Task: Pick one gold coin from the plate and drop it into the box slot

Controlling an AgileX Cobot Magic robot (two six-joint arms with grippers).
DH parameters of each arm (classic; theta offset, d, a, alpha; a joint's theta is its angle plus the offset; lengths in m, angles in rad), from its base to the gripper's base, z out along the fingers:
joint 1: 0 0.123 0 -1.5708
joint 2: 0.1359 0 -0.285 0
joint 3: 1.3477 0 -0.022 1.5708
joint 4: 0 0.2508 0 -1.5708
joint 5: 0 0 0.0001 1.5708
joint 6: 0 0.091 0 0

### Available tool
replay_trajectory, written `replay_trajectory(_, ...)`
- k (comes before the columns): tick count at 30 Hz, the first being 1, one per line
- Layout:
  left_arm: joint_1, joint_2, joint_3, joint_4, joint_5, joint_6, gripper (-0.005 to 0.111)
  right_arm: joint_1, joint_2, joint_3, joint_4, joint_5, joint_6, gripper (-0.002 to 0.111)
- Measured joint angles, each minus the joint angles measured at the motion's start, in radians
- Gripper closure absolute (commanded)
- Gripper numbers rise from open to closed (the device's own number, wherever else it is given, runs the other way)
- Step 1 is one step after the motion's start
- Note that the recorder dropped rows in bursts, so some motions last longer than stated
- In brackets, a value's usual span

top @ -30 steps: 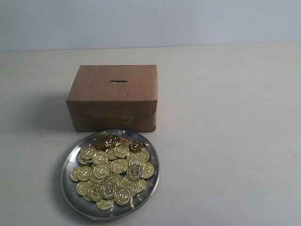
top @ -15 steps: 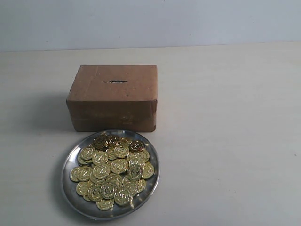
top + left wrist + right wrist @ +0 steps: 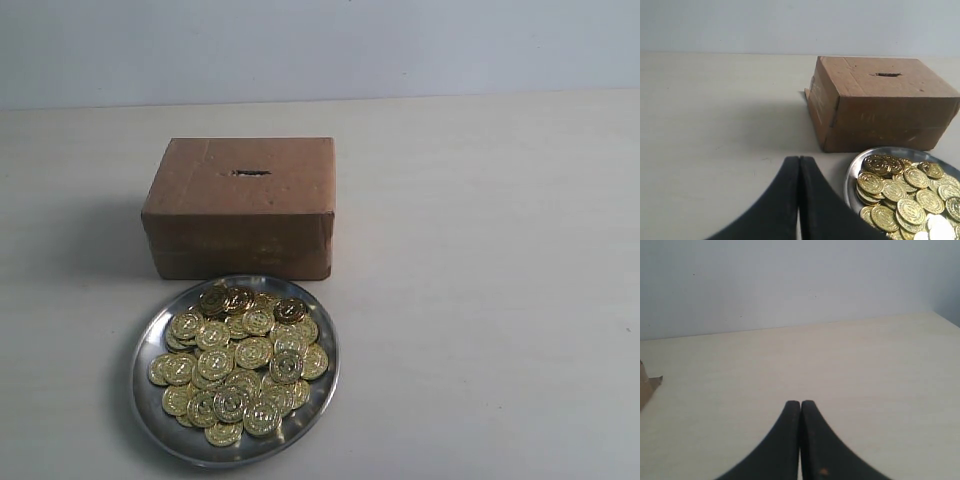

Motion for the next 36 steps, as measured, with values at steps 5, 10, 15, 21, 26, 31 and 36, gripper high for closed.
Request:
replay_trajectory(5,0.019,0.0,0.0,0.155,0.0,-0.189,0.107,0.0,0.0,0.0,0.0,0.0,0.0,0.108)
replay_trajectory(10,0.042,0.0,0.0,0.271,-0.002,-0.292,0.107,0.0,0.0,0.0,0.0,0.0,0.0,0.108)
replay_trajectory(15,0.042,0.0,0.0,0.293,-0.002,-0.314,0.107,0.0,0.0,0.0,0.0,0.0,0.0,0.108)
replay_trajectory(21,0.042,0.0,0.0,0.295,-0.002,-0.314,0.107,0.0,0.0,0.0,0.0,0.0,0.0,0.108)
replay_trajectory(26,0.042,0.0,0.0,0.295,-0.004,-0.314,0.107,0.0,0.0,0.0,0.0,0.0,0.0,0.108)
replay_trajectory(31,0.042,0.0,0.0,0.295,-0.004,-0.314,0.107,0.0,0.0,0.0,0.0,0.0,0.0,0.108)
replay_trajectory(36,0.042,0.0,0.0,0.297,-0.004,-0.314,0.107,0.0,0.0,0.0,0.0,0.0,0.0,0.108)
